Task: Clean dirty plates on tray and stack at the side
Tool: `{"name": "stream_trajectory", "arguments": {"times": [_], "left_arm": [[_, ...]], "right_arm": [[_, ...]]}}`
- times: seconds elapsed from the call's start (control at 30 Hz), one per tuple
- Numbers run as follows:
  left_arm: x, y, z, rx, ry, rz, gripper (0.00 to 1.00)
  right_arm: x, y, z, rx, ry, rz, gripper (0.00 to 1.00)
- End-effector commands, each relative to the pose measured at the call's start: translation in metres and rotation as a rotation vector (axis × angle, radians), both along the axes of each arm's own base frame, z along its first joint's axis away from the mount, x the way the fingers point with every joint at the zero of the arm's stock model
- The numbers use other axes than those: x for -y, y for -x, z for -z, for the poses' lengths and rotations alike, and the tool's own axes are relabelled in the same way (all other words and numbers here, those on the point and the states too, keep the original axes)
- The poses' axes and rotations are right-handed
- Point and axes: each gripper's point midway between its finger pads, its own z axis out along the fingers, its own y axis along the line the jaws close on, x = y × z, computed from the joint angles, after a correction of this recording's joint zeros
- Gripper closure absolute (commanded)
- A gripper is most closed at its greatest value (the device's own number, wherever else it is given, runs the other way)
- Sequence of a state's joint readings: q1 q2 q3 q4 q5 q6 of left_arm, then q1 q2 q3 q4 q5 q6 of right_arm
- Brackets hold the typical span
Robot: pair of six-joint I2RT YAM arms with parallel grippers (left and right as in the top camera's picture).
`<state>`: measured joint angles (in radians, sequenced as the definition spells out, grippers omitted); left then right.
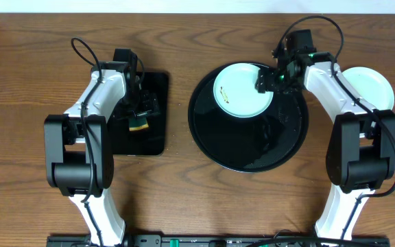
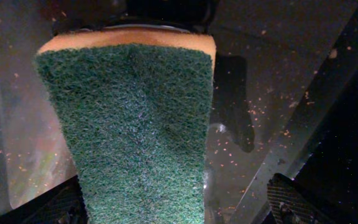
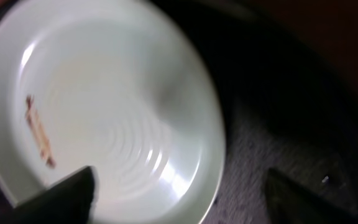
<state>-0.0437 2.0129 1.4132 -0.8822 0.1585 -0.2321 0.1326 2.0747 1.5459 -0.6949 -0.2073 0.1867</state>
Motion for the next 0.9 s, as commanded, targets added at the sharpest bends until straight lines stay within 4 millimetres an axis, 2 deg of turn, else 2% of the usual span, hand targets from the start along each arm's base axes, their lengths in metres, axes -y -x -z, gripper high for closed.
{"name": "stream_trajectory", "arguments": {"times": [0.0, 0.03, 0.1, 0.17, 0.33, 0.4, 0.5, 0.6, 0.7, 0.77, 0.87], "left_arm": [[0.000, 0.002, 0.003, -0.009, 0.009, -0.008, 0.10], [0.000, 0.002, 0.003, -0.009, 0.009, -0.009, 0.11], [0.000, 0.002, 0.003, -0.010, 0.009, -0.009, 0.10], [0.000, 0.002, 0.003, -0.010, 0.010, -0.009, 0.11], [0.000, 0.002, 0.003, -0.009, 0.009, -0.008, 0.10], [0.000, 0.002, 0.003, -0.009, 0.009, -0.009, 0.11], [0.000, 0.002, 0.003, -0.009, 0.009, -0.009, 0.10], [0.000, 0.002, 0.003, -0.010, 0.009, -0.008, 0.11], [0.000, 0.002, 0.003, -0.010, 0.009, -0.008, 0.11], [0.000, 0.002, 0.003, -0.009, 0.009, -0.008, 0.11], [0.000, 0.002, 0.003, -0.009, 0.009, -0.008, 0.11]], "right_arm": [[0.002, -0.007, 0.006, 0.040, 0.120, 0.010, 0.28], [0.000, -0.009, 0.006, 0.055, 0.130, -0.008, 0.29], [-0.012, -0.013, 0.011, 0.080, 0.151, -0.062, 0.40], [-0.016, -0.014, 0.021, 0.081, 0.186, -0.069, 0.41], [0.001, -0.023, 0.045, 0.090, 0.308, -0.032, 0.42], [0.001, -0.025, 0.044, 0.100, 0.308, -0.028, 0.43], [-0.014, -0.030, 0.036, 0.130, 0.248, -0.070, 0.45], [-0.026, -0.032, 0.005, 0.181, 0.194, -0.134, 0.46], [-0.016, -0.035, -0.025, 0.245, 0.250, -0.181, 0.62], [-0.003, -0.031, -0.025, 0.225, 0.300, -0.194, 0.62], [0.013, -0.026, -0.007, 0.165, 0.325, -0.174, 0.59]]}}
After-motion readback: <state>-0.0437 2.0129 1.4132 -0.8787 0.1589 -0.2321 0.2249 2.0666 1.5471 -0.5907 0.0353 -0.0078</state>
